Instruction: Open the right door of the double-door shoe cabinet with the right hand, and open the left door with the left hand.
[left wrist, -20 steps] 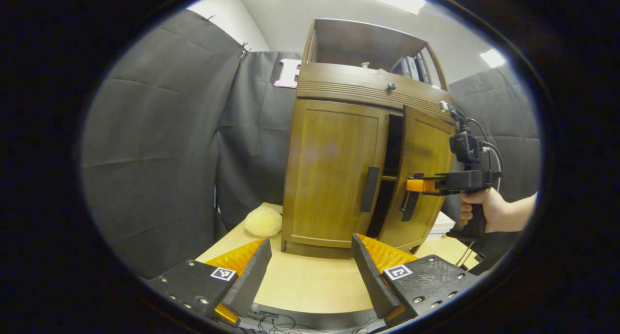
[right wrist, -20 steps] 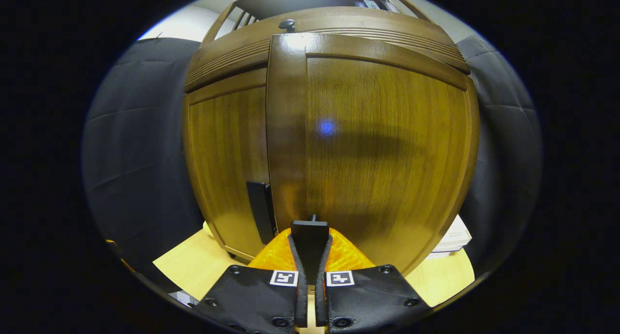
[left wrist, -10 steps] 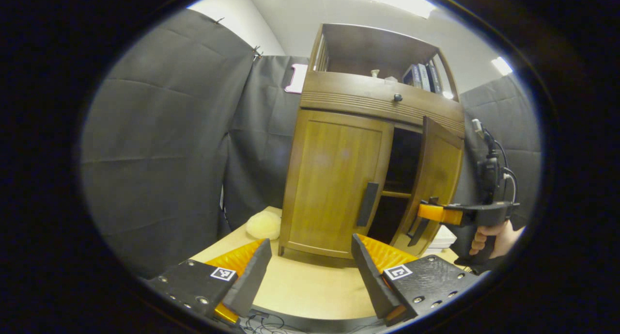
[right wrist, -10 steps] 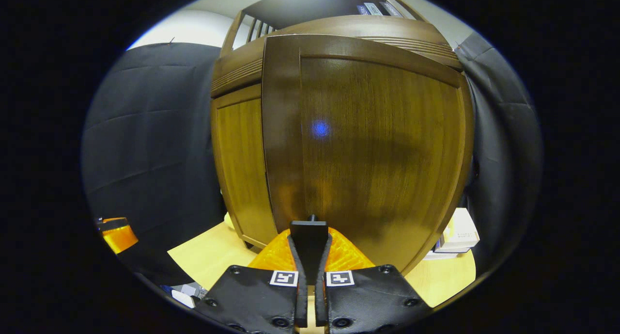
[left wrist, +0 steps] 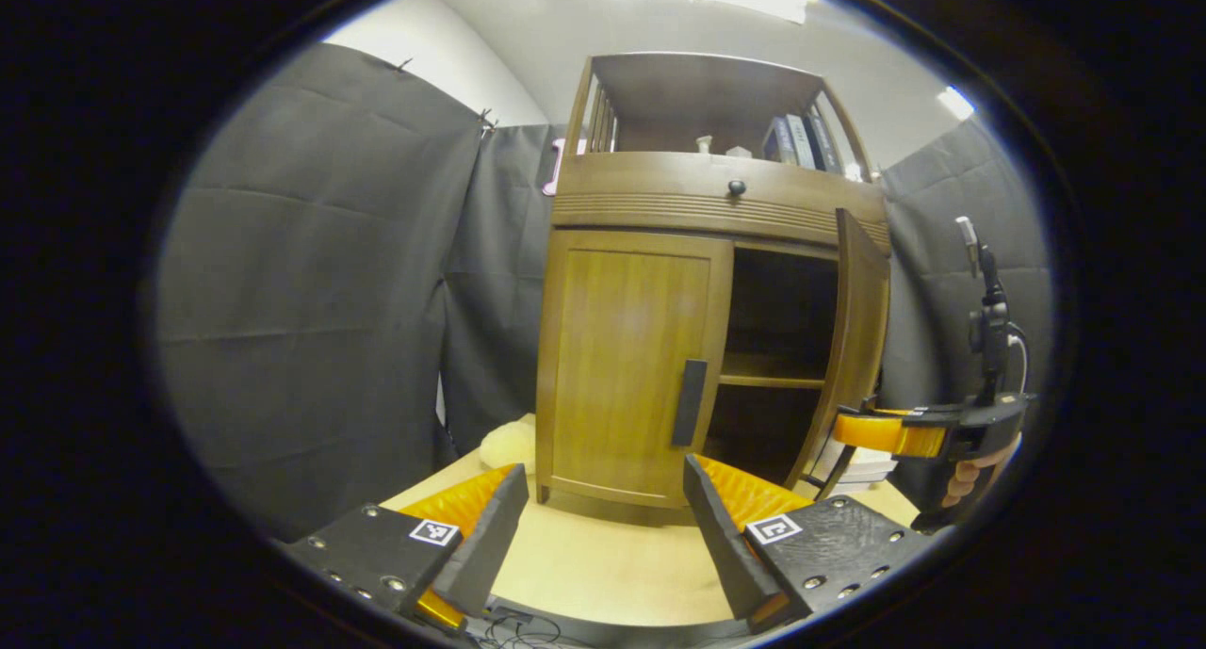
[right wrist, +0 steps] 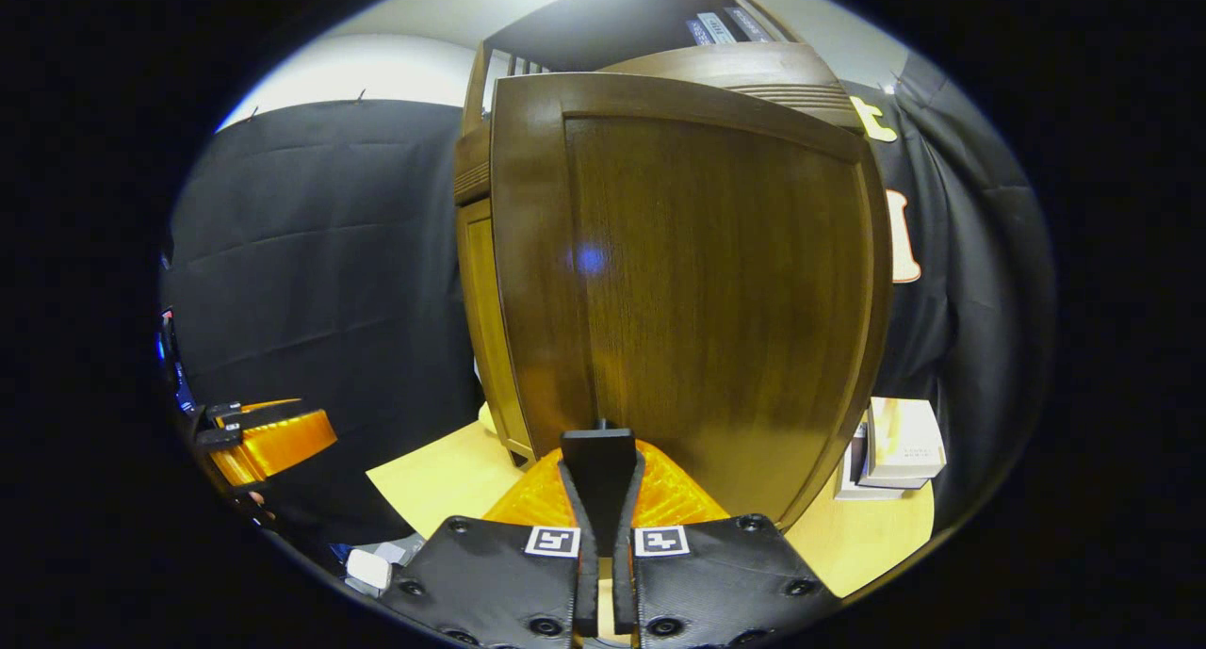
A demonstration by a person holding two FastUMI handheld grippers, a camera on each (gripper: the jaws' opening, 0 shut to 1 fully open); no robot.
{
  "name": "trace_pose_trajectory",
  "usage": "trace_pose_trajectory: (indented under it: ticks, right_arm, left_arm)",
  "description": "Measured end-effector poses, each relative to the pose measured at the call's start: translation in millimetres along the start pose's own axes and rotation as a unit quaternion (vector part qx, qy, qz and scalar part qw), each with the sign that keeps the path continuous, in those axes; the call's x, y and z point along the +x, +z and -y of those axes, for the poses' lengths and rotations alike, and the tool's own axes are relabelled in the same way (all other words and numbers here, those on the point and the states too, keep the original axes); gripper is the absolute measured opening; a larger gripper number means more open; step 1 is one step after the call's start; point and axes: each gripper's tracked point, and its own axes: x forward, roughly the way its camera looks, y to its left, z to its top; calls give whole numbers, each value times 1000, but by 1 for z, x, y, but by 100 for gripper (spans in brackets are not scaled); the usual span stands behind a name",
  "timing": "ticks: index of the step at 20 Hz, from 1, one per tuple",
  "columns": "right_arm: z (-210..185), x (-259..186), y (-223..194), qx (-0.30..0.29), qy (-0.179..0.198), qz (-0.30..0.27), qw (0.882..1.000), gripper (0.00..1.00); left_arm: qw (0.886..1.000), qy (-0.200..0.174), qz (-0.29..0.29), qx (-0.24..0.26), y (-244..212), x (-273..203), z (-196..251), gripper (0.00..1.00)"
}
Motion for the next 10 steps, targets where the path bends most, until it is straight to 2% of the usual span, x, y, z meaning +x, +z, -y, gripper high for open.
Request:
trace_pose_trajectory:
  ticks: [2,3,5,6,8,9,10]
  right_arm:
    - [1,-4,4,0,2,-2,1000,11]
    - [2,-6,5,0,3,-3,1000,7]
    - [6,-12,8,-1,6,-4,1000,7]
    - [10,-18,5,-2,5,-3,1000,11]
    - [19,-31,1,-2,-2,-4,1000,7]
    - [22,-39,-1,-1,-6,-5,1000,11]
    - [26,-44,-2,1,-11,-5,1000,7]
  left_arm:
    - [1000,-10,-8,5,-2,5,15,95]
    - [1000,-17,-13,9,-4,8,23,95]
    - [999,-22,-17,18,-12,5,30,95]
    - [999,-26,-17,18,-12,2,30,95]
    - [999,-38,-17,10,-11,10,38,95]
    - [999,-43,-15,8,-9,17,43,95]
    - [999,-47,-13,8,-8,17,45,95]
